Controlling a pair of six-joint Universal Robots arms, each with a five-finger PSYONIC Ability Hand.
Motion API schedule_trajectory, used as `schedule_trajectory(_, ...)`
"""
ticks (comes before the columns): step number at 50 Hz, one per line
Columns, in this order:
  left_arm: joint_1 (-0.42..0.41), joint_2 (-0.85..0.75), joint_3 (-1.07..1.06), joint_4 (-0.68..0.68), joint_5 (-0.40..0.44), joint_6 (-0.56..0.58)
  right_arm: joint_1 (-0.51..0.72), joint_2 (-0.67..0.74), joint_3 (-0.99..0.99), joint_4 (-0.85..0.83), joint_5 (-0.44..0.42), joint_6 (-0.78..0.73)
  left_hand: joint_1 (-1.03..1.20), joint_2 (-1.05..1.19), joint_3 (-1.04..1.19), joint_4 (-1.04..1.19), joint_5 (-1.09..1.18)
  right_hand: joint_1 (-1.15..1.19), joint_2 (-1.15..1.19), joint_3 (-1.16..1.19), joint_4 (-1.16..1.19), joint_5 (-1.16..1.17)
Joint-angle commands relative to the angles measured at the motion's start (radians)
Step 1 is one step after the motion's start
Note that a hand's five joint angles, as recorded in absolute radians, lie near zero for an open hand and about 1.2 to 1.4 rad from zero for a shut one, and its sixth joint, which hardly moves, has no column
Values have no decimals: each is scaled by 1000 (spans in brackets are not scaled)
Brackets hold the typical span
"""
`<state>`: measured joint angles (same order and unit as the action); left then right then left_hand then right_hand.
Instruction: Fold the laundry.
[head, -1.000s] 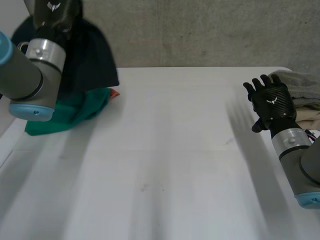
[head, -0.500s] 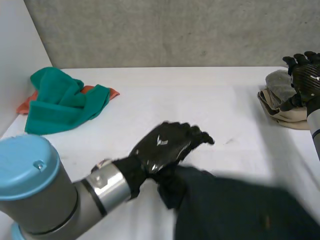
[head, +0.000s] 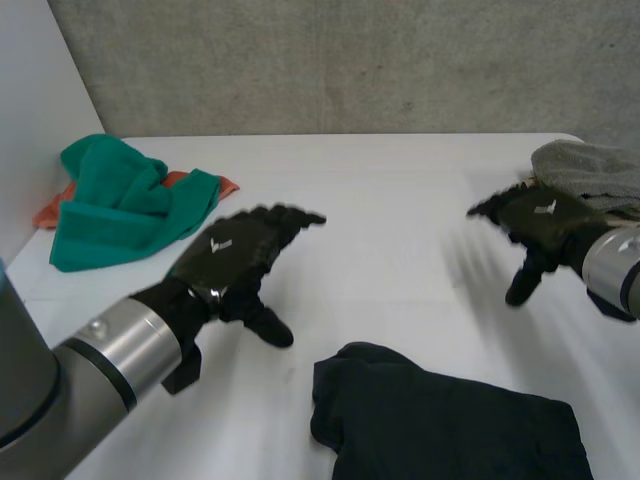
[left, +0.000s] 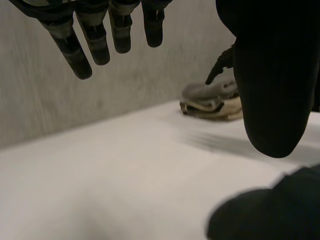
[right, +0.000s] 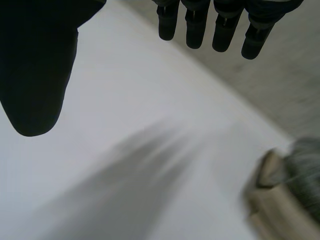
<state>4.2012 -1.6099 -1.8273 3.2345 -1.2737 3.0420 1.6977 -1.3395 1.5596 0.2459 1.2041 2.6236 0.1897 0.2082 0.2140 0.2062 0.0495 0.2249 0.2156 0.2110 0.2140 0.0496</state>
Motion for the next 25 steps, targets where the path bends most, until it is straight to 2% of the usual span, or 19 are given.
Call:
schedule_trajectory(1,-82,-116,16,-139,-52,4,11,29,42,231,-86,-109,-15,-34,-40,-32,-50,44,53,57,55,44)
schedule_trajectory(6,-139,-208,51,-238,-56,4,20,48,106,234,-110,-169,-15,-34,-40,-32,-50,102,112,116,113,103)
schedule_trajectory(12,-185,-275,92,-269,-59,-2,69,92,171,164,-107,-166,18,-1,-7,1,-17,313,323,327,324,314)
schedule_trajectory(13,-191,-284,98,-271,-61,-2,76,98,175,153,-106,-163,79,60,55,62,45,369,378,383,380,370)
schedule_trajectory(15,-204,-304,120,-269,-67,-3,99,109,183,118,-101,-148,372,353,348,355,337,656,665,670,667,657)
schedule_trajectory(16,-208,-314,138,-269,-68,-8,111,109,182,92,-97,-133,725,706,700,708,690,977,986,991,988,978)
schedule_trajectory(17,-210,-317,148,-268,-70,-11,117,106,177,79,-93,-125,897,878,873,880,863,1166,1175,1180,1177,1167)
schedule_trajectory(19,-210,-315,192,-263,-78,-28,125,97,157,50,-89,-105,1205,1187,1181,1189,1171,1171,1181,1185,1182,1172)
schedule_trajectory(22,-202,-302,262,-257,-99,-43,148,51,102,-22,-70,-30,1207,1188,1182,1190,1172,1171,1181,1185,1182,1172)
schedule_trajectory(25,-175,-259,393,-239,-159,-58,177,-13,24,-112,-43,67,1207,1188,1182,1190,1172,1171,1181,1185,1182,1172)
